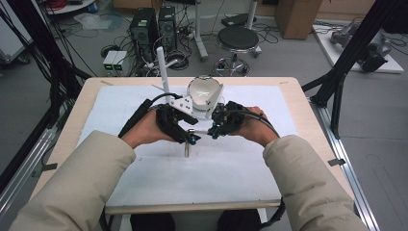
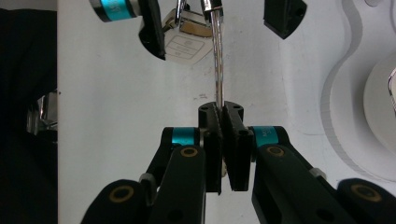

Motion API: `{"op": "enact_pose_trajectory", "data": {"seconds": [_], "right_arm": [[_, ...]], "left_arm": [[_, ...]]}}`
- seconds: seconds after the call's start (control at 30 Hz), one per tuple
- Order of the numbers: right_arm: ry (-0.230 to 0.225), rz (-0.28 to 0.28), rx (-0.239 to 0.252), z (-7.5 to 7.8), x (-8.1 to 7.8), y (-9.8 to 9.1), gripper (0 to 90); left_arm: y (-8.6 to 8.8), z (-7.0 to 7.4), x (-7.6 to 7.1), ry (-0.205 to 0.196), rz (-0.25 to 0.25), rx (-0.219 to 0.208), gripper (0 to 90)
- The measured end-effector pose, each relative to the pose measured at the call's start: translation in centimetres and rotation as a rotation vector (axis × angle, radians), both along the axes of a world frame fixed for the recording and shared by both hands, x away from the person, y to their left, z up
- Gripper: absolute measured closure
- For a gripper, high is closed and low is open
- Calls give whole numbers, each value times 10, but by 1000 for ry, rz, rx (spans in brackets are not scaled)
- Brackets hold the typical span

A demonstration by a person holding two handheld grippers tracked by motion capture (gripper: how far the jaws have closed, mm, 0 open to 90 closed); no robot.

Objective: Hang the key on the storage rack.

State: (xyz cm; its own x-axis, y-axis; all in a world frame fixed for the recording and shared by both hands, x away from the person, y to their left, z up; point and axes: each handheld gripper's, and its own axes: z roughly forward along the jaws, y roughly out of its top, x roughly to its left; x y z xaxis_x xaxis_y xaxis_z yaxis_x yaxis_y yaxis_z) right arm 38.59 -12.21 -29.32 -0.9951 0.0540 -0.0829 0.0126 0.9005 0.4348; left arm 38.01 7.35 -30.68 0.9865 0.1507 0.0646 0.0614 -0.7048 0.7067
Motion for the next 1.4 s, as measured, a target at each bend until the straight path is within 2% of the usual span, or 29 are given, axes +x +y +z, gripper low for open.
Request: {"op": "enact_pose_trajectory", "data": {"seconds": [0.07, 0.1, 0.17, 0.2, 0.23, 0.27, 0.33, 0.37, 0.47, 0.63, 0.77, 0.83, 0.87, 0.9, 0.93, 0.97, 1.03, 1.07, 1.1, 1.13, 1.27, 1.37, 1.4], "right_arm": [[0, -2, 4, 0, 0, -1, 874], [0, -2, 4, 0, 0, -1, 874], [0, 1, 8, 1, 0, -1, 874], [0, 1, 8, 1, 0, -1, 874], [-4, 0, 9, 1, 0, -1, 874], [-10, 2, 11, 1, 1, -1, 874], [-6, -1, 11, 0, 1, -1, 874], [-2, 2, 9, 0, 1, -1, 873], [0, 0, 12, 1, 0, -1, 874], [-6, 5, 17, 1, 1, -1, 874], [-3, 4, 25, 2, 2, -2, 872], [-6, 12, 35, 2, 2, -3, 865], [-8, 27, 44, 2, 2, -4, 792], [-8, 27, 44, 2, 2, -4, 792], [-27, 32, 53, 1, 1, -4, 714], [-58, 38, 80, 1, 0, -4, 542], [-132, 5, 121, 0, -2, -5, 299], [-191, -58, 154, -3, -3, -8, 42], [-191, -58, 154, -3, -3, -8, 42], [-198, -86, 175, -4, -2, -10, 14], [-170, -112, 278, -3, 0, -26, 13], [-152, -164, 343, -2, 2, -44, 13], [-149, -199, 388, -1, 2, -52, 13]], "left_arm": [[1, 0, 0, 1, 5, 12, 470], [1, 0, 0, -1, 5, 20, 470], [1, 0, 0, -1, 16, 22, 555], [1, 0, 0, -3, 15, 25, 555], [2, 1, -1, -11, 10, 27, 604], [2, 2, -1, -14, 5, 38, 689], [2, 2, -2, -11, 2, 35, 719], [1, 2, -4, -18, 6, 38, 792], [1, 3, -4, -39, 10, 60, 809], [0, 2, -6, -50, 16, 64, 815], [0, 3, -6, -46, 15, 66, 817], [1, 3, -5, -25, 26, 60, 818], [1, 3, -5, -22, 27, 60, 818], [2, 4, -5, -25, 21, 63, 818], [2, 5, -4, -22, 28, 59, 818], [3, 5, -4, -25, 35, 57, 818], [4, 6, -4, -20, 47, 45, 818], [5, 7, -4, -24, 43, 47, 818], [7, 8, -4, -29, 46, 47, 818], [8, 8, -3, -32, 47, 47, 818], [16, 13, -1, -33, 82, 17, 818], [23, 16, 2, -36, 117, -16, 818], [25, 16, 3, -39, 121, -21, 818]]}}
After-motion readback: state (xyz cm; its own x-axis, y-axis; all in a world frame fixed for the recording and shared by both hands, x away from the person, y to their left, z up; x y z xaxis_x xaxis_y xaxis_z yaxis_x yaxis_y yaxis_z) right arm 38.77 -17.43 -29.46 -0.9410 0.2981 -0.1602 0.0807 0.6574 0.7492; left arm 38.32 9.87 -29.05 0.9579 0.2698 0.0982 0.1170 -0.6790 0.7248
